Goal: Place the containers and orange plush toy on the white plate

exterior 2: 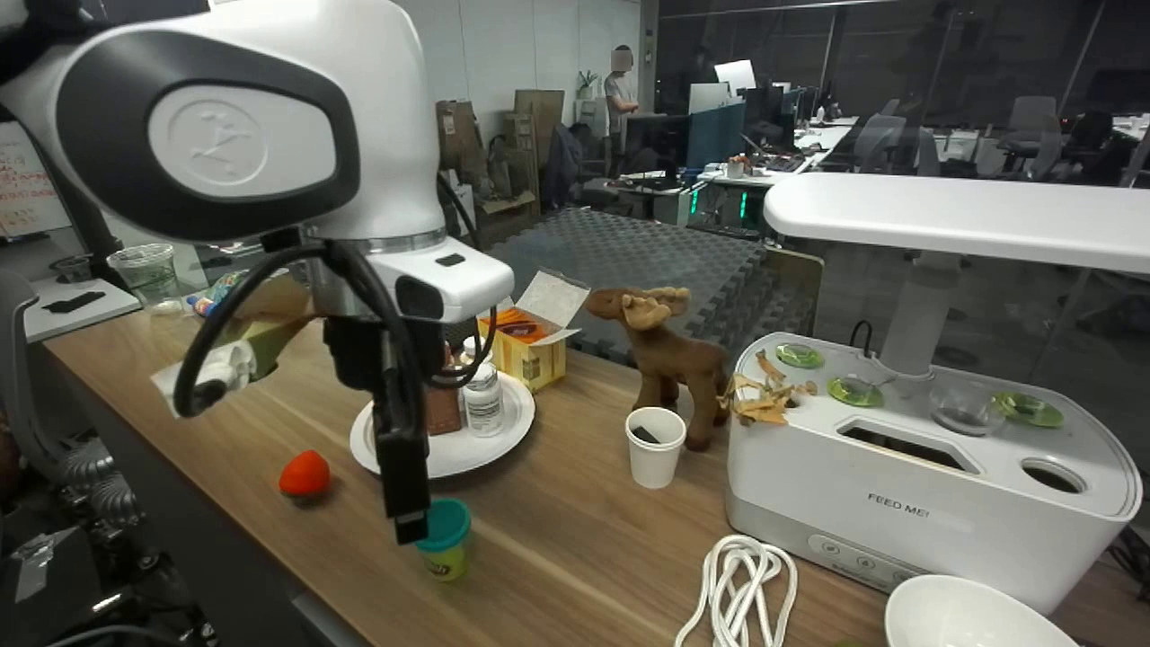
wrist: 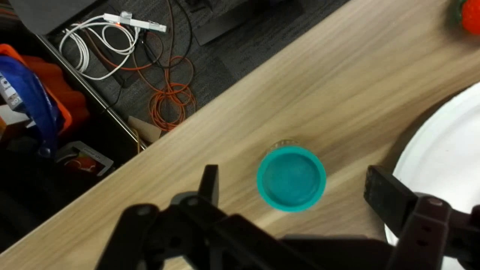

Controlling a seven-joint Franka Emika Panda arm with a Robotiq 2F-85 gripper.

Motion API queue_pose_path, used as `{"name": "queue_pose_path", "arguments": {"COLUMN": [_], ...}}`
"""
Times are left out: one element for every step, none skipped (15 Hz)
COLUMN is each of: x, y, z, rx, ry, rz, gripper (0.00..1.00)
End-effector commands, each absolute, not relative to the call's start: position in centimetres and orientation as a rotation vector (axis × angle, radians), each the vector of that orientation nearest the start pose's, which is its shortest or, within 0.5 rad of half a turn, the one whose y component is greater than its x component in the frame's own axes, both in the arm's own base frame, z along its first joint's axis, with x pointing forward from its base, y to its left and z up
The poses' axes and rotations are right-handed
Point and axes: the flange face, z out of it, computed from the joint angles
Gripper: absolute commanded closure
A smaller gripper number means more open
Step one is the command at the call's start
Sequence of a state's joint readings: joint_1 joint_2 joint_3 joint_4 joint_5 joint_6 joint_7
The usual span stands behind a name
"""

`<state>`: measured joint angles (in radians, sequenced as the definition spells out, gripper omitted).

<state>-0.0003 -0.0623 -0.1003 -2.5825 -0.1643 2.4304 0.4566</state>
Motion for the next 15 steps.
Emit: {"name": "queue_pose_path", "arguments": {"x": [41.5,41.5,41.9,42.2,42.5,42.8,43.0,43.2,43.4,43.6,43.8,44.1,44.3,44.7,45.0], "y": [-4.2,-4.2,-4.3,-4.4,-4.5,-4.7,-4.9,-5.1,-5.2,-5.4,-5.6,-5.7,-5.8,-5.9,-6.0], "z": [26.1,25.7,25.3,25.0,24.8,24.5,24.1,23.8,23.4,23.1,22.8,22.6,22.5,22.5,22.6], "rx": [-3.120,-3.097,-3.081,-3.068,-3.062,-3.061,-3.069,-3.071,-3.071,-3.070,-3.070,-3.069,-3.071,-3.074,-3.076], "ry": [0.695,0.710,0.728,0.739,0.750,0.752,0.753,0.754,0.757,0.763,0.769,0.772,0.777,0.780,0.781], "rz": [0.085,0.075,0.063,0.048,0.033,0.024,0.013,0.014,0.016,0.017,0.023,0.020,0.018,0.011,0.001], "gripper": [0.00,0.00,0.00,0.00,0.00,0.00,0.00,0.00,0.00,0.00,0.00,0.00,0.15,0.27,0.34]}}
